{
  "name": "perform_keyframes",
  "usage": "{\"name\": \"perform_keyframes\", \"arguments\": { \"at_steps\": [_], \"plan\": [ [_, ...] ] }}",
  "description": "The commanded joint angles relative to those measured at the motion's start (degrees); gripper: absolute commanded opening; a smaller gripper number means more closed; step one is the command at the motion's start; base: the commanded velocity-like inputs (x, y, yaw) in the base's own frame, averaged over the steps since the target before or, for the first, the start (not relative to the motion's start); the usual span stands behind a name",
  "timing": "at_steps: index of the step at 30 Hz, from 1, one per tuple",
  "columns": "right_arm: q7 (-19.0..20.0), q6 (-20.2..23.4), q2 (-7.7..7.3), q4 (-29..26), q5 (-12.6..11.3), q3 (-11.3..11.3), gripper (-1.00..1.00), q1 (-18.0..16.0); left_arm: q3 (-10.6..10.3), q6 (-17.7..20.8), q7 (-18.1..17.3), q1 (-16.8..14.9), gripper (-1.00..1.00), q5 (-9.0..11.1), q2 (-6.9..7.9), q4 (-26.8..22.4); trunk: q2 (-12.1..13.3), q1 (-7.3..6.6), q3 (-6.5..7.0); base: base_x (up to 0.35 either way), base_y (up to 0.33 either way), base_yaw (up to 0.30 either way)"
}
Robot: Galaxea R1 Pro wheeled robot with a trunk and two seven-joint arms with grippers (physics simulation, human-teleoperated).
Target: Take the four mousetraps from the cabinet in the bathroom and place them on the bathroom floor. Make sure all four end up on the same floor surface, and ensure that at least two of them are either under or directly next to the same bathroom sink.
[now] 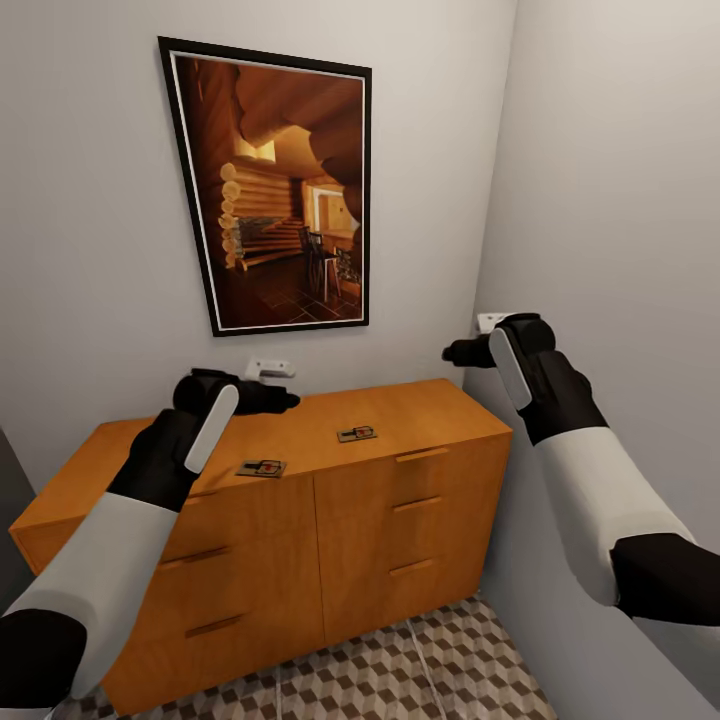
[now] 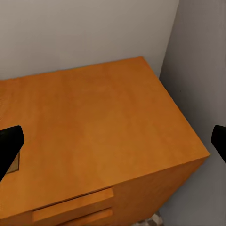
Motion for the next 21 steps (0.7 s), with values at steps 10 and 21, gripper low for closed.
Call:
{"name": "perform_keyframes", "arguments": {
  "at_steps": [10,21],
  "plan": [
    [-0.61,0.16,0.23,-0.49,-0.56,0.26,1.0,0.1,-0.26,0.15,0.6,-0.06,1.0,5.08,0.05,2.66,-0.04,0.0,-0.07,0.0,0.0,0.0],
    [-0.69,0.16,0.16,-0.83,-0.48,2.5,1.0,0.12,-1.16,0.15,0.67,-0.06,1.0,12.38,0.45,2.92,-0.04,0.0,-0.07,0.0,0.0,0.0]
  ]
}}
